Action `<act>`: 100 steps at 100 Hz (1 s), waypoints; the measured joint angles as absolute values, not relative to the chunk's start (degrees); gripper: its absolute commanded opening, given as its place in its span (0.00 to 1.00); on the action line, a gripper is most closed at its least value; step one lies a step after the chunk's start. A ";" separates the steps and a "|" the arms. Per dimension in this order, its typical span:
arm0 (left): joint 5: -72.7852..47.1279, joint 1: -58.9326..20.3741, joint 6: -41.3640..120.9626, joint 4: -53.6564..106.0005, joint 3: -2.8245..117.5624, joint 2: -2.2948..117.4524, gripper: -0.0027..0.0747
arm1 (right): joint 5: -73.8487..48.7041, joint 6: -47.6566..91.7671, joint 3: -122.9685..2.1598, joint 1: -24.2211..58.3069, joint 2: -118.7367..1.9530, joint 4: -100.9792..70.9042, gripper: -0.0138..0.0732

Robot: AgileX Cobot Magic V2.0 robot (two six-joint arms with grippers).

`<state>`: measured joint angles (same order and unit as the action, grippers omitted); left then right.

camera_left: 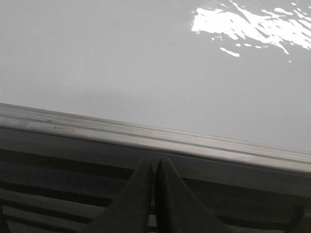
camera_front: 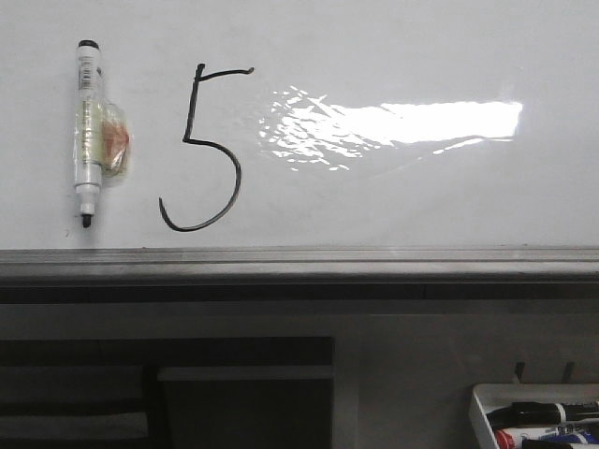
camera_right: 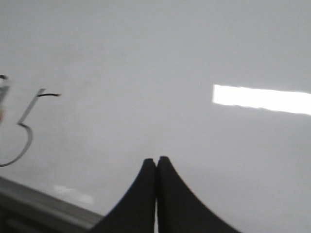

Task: Write number 5 on whiteboard

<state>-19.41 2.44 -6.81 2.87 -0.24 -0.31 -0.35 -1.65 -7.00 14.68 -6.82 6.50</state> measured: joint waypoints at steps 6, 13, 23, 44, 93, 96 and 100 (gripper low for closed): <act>-19.41 2.44 -6.81 2.87 -0.24 -0.31 0.01 | 0.00 -1.65 -6.44 9.92 -6.82 6.50 0.09; -19.41 2.44 -6.81 2.87 -0.24 -0.31 0.01 | 0.59 -1.65 -5.09 5.50 -6.79 6.60 0.09; -19.41 2.44 -6.81 2.87 -0.24 -0.31 0.01 | 1.74 -1.65 -1.25 0.45 -5.05 6.60 0.09; -19.41 2.44 -6.81 2.87 -0.24 -0.31 0.01 | -0.75 -1.79 0.99 -4.71 0.50 6.60 0.09; -19.44 2.44 -6.81 2.87 -0.24 -0.31 0.01 | -18.80 -1.79 0.80 -4.85 0.66 6.60 0.09; -19.44 2.44 -6.81 2.87 -0.24 -0.31 0.01 | -18.80 -1.79 0.80 -4.85 0.66 6.60 0.09; -19.44 2.44 -6.81 2.87 -0.24 -0.31 0.01 | -18.80 -1.79 0.80 -4.85 0.66 6.60 0.09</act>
